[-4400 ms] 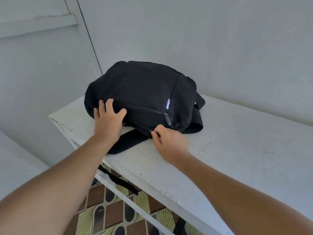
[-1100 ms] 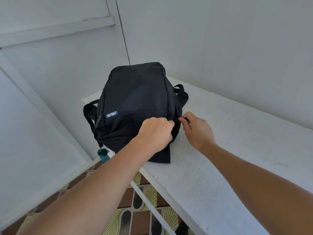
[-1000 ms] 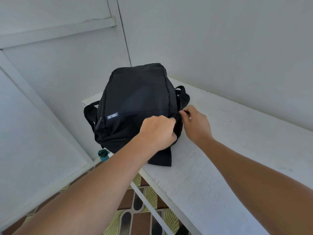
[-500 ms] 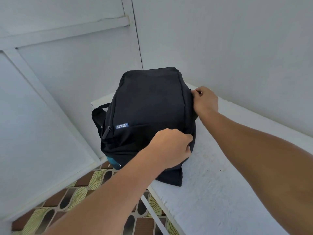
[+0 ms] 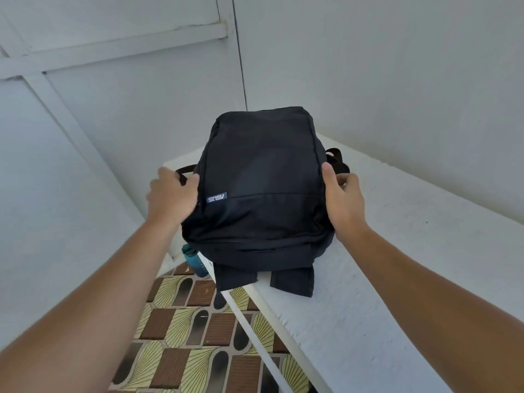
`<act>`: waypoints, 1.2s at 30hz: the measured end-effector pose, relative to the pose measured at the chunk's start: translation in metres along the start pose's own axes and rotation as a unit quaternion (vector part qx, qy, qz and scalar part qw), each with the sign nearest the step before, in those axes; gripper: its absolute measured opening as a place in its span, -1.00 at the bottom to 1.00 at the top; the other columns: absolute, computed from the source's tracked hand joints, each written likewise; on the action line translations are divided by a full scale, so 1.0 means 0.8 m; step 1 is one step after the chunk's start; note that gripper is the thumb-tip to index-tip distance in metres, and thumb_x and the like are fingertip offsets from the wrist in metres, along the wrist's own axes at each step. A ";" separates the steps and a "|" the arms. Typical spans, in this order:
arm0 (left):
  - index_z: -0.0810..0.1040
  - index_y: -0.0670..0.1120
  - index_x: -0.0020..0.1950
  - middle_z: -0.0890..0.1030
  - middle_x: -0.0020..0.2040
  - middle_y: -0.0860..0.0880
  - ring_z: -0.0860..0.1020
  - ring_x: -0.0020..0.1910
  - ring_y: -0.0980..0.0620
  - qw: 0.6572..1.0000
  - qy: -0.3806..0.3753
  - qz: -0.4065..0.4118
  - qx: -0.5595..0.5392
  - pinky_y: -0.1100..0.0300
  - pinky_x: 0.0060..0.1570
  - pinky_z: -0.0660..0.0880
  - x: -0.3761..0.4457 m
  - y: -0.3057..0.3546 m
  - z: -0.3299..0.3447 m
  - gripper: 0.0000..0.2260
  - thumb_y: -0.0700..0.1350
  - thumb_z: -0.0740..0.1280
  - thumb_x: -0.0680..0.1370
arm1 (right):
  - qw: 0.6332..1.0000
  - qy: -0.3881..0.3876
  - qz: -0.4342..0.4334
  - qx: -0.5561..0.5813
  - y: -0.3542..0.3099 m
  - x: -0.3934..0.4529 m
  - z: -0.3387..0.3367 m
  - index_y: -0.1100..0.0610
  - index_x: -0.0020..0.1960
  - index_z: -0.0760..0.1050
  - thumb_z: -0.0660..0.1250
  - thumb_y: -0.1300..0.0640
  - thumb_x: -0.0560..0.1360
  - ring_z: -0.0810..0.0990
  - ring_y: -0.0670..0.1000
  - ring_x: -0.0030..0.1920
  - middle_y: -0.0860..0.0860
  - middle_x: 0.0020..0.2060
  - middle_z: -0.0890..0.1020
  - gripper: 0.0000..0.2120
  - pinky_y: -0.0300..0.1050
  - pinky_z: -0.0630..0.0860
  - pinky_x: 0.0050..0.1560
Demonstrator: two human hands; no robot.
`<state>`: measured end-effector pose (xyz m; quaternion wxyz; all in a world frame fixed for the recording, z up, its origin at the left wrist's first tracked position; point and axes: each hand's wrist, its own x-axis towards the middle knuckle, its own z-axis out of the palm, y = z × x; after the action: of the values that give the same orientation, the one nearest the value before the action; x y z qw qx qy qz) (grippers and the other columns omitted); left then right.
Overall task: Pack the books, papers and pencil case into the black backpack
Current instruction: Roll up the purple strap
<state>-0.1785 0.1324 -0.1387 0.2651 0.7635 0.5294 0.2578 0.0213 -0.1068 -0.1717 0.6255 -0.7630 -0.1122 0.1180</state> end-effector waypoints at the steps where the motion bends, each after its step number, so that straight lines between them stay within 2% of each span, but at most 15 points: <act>1: 0.49 -0.12 0.14 0.61 0.07 -0.18 0.56 0.00 -0.19 0.995 -0.067 -0.063 -0.023 -0.02 -0.01 0.52 0.005 -0.013 0.005 -0.50 0.30 0.27 0.51 | 1.000 -0.002 -0.006 -0.014 0.002 -0.008 -0.003 0.02 0.13 0.45 0.24 -0.41 0.55 0.57 -0.09 -0.01 -0.10 -0.04 0.58 -0.50 -0.03 0.50 0.07; 3: 0.52 -0.13 0.07 0.59 -0.03 -0.15 0.55 -0.08 -0.16 0.980 -0.173 -0.083 -0.052 0.02 -0.14 0.48 0.002 -0.029 0.020 -0.52 0.30 0.22 0.57 | 0.998 -0.013 -0.021 -0.065 0.006 -0.016 -0.006 0.03 0.12 0.47 0.28 -0.37 0.56 0.58 -0.06 -0.01 -0.12 -0.07 0.57 -0.54 -0.04 0.50 0.05; 4: 0.51 -0.14 -0.01 0.57 -0.08 -0.14 0.54 -0.07 -0.17 0.980 -0.180 -0.059 -0.055 0.02 -0.13 0.45 -0.003 -0.030 0.027 -0.58 0.22 0.19 0.64 | 0.994 -0.021 -0.033 -0.102 0.006 -0.015 -0.008 0.06 0.10 0.48 0.30 -0.30 0.59 0.58 -0.03 -0.02 -0.11 -0.10 0.57 -0.59 -0.04 0.49 0.03; 6: 0.46 -0.15 -0.14 0.52 -0.14 -0.11 0.51 -0.01 -0.19 0.989 -0.144 -0.009 -0.031 0.04 -0.08 0.38 -0.015 -0.020 0.034 -0.66 0.05 0.14 0.70 | 0.985 -0.028 -0.060 -0.160 0.003 -0.007 -0.013 0.15 0.05 0.50 0.31 -0.13 0.64 0.59 0.06 -0.06 -0.05 -0.19 0.58 -0.68 -0.01 0.49 -0.02; 9: 0.46 -0.17 -0.10 0.53 -0.08 -0.15 0.50 0.03 -0.21 0.991 -0.126 0.025 0.027 0.05 -0.06 0.34 -0.038 0.000 0.032 -0.69 -0.04 0.08 0.71 | 0.980 0.000 -0.073 -0.183 -0.007 0.011 -0.028 0.21 0.01 0.47 0.26 0.01 0.67 0.54 0.11 -0.15 0.00 -0.25 0.53 -0.75 0.02 0.47 -0.09; 13: 0.45 -0.20 -0.04 0.51 -0.07 -0.16 0.48 0.01 -0.19 0.983 -0.170 0.068 0.034 0.07 -0.05 0.31 -0.100 0.024 0.048 -0.70 -0.06 0.05 0.72 | 0.967 0.037 -0.078 -0.238 -0.007 0.034 -0.072 0.07 0.05 0.50 0.23 -0.01 0.69 0.57 0.13 -0.04 -0.04 -0.20 0.57 -0.83 -0.02 0.45 -0.05; 17: 0.33 -0.13 -0.15 0.48 -0.13 -0.14 0.48 -0.07 -0.17 0.962 -0.251 0.111 -0.003 0.06 -0.09 0.33 -0.191 0.055 0.079 -0.70 -0.04 0.05 0.73 | 0.943 0.062 -0.084 -0.316 -0.001 0.051 -0.144 -0.02 0.09 0.55 0.25 -0.05 0.67 0.59 0.20 0.07 0.06 -0.03 0.66 -0.85 0.01 0.50 0.02; 20: 0.32 -0.12 -0.15 0.50 -0.15 -0.11 0.50 -0.15 -0.11 0.937 -0.317 0.144 -0.030 0.08 -0.15 0.35 -0.257 0.084 0.090 -0.69 -0.01 0.06 0.73 | 0.923 0.077 -0.086 -0.368 0.006 0.047 -0.198 0.01 0.14 0.59 0.26 -0.05 0.67 0.59 0.24 0.15 0.11 0.04 0.66 -0.81 -0.01 0.42 0.01; 23: 0.31 -0.13 -0.13 0.55 -0.12 -0.17 0.59 -0.05 -0.21 0.908 -0.373 0.189 -0.027 0.08 -0.16 0.40 -0.308 0.107 0.100 -0.71 -0.01 0.07 0.73 | 0.910 0.085 -0.069 -0.401 0.012 0.035 -0.248 0.02 0.20 0.63 0.27 -0.06 0.67 0.58 0.26 0.20 0.13 0.11 0.67 -0.76 0.04 0.45 0.09; 25: 0.36 -0.16 -0.06 0.63 -0.07 -0.25 0.64 -0.04 -0.26 0.887 -0.413 0.206 -0.021 -0.01 -0.11 0.54 -0.327 0.117 0.105 -0.72 -0.01 0.07 0.73 | 0.905 0.097 -0.049 -0.411 0.009 0.025 -0.269 -0.03 0.23 0.64 0.27 -0.07 0.66 0.58 0.26 0.21 0.11 0.12 0.68 -0.75 0.07 0.49 0.13; 27: 0.43 -0.21 0.04 0.68 -0.11 -0.27 0.68 -0.10 -0.24 0.861 -0.457 0.223 0.019 -0.08 -0.01 0.62 -0.329 0.123 0.100 -0.71 -0.01 0.08 0.73 | 0.905 0.110 -0.027 -0.411 0.006 0.013 -0.279 -0.06 0.23 0.64 0.28 -0.08 0.65 0.58 0.24 0.22 0.09 0.12 0.70 -0.75 0.06 0.50 0.13; 30: 0.54 -0.22 0.03 0.71 -0.22 -0.20 0.67 -0.30 -0.08 0.819 -0.503 0.257 0.097 0.06 -0.11 0.63 -0.301 0.135 0.075 -0.58 0.13 0.13 0.70 | 0.909 0.135 0.002 -0.394 0.000 -0.008 -0.277 -0.07 0.18 0.65 0.33 -0.10 0.62 0.59 0.19 0.23 0.04 0.12 0.70 -0.78 0.01 0.48 0.13; 32: 0.57 -0.23 -0.09 0.69 -0.23 -0.14 0.58 -0.35 -0.04 0.802 -0.480 0.328 0.140 0.09 -0.22 0.55 -0.270 0.149 0.050 -0.51 0.20 0.22 0.65 | 0.915 0.165 0.019 -0.367 -0.002 -0.022 -0.268 -0.05 0.15 0.65 0.34 -0.13 0.59 0.60 0.16 0.20 0.00 0.11 0.69 -0.76 0.00 0.48 0.12; 33: 0.53 -0.18 -0.16 0.63 -0.25 -0.11 0.53 -0.34 -0.03 0.799 -0.450 0.369 0.147 0.10 -0.27 0.49 -0.253 0.158 0.038 -0.54 0.20 0.25 0.64 | 0.920 0.182 0.029 -0.346 -0.004 -0.031 -0.263 -0.05 0.14 0.65 0.34 -0.15 0.58 0.60 0.11 0.15 -0.03 0.06 0.68 -0.75 -0.03 0.47 0.09; 36: 0.46 -0.12 -0.18 0.58 -0.26 -0.01 0.50 -0.31 0.04 0.806 -0.341 0.474 0.098 0.10 -0.26 0.45 -0.201 0.187 0.015 -0.65 0.13 0.29 0.63 | 0.939 0.257 0.043 -0.224 -0.014 -0.060 -0.243 -0.01 0.10 0.63 0.35 -0.13 0.57 0.61 0.04 0.03 -0.07 -0.04 0.67 -0.76 -0.08 0.46 0.02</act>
<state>-0.1190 -0.0660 -0.0639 0.1967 0.9802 -0.0008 0.0212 0.0375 -0.3005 -0.1217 0.4399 -0.8920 0.0621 -0.0835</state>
